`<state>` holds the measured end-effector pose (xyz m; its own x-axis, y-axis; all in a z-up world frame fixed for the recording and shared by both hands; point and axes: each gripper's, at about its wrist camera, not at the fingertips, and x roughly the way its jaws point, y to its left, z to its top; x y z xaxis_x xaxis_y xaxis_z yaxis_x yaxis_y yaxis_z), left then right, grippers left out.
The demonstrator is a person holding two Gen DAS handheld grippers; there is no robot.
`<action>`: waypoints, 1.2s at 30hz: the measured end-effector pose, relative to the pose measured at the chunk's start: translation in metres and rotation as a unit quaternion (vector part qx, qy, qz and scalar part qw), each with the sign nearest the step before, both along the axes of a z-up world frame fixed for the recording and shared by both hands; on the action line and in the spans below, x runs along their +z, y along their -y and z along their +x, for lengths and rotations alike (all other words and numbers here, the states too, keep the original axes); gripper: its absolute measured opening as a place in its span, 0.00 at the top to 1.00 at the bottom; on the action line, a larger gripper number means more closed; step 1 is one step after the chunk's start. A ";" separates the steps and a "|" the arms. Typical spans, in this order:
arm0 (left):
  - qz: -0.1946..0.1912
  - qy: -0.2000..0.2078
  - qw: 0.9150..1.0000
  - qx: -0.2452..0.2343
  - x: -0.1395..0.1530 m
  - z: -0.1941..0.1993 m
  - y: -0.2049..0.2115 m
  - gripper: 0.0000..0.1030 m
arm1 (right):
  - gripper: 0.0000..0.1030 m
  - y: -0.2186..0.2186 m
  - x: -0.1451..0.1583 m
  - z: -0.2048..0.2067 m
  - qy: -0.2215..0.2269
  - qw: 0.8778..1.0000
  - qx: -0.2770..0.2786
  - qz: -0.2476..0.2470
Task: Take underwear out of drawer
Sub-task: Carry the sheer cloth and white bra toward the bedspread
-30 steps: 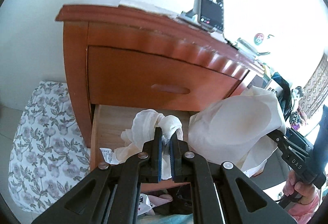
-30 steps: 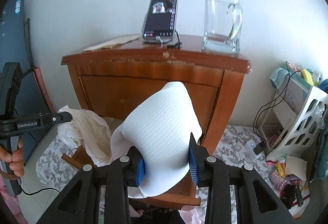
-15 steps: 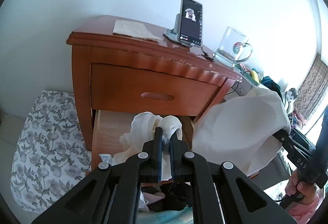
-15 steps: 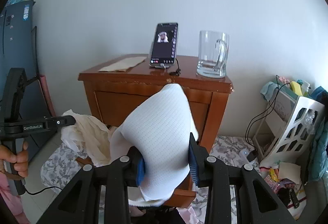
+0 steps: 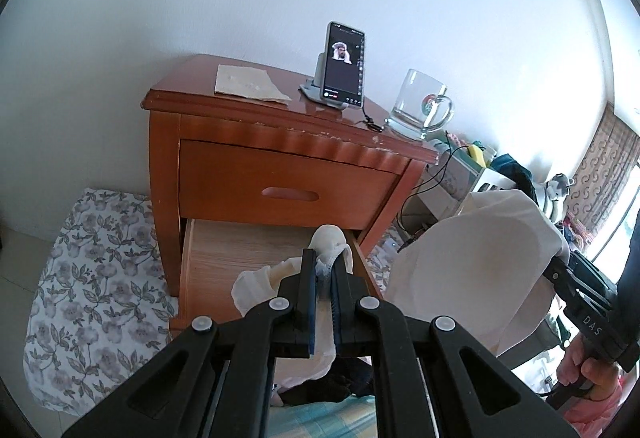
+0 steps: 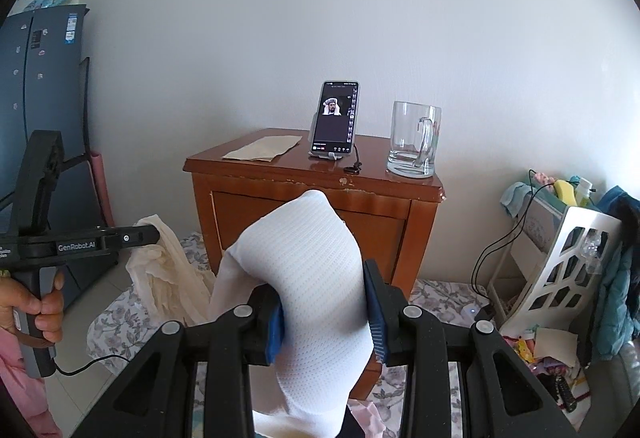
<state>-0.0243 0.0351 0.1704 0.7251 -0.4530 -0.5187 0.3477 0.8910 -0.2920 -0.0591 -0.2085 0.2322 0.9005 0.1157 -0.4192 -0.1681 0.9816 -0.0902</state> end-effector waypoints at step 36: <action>0.011 -0.147 0.989 -0.019 -0.121 0.019 0.018 0.94 | 0.64 -0.012 -0.132 0.037 -0.184 0.983 0.012 -0.012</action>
<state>-0.0057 0.0170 0.0494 0.5246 -0.4634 -0.7142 0.2846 0.8861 -0.3659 -0.0222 -0.1964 0.0999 0.6853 0.1211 -0.7182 -0.2164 0.9754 -0.0421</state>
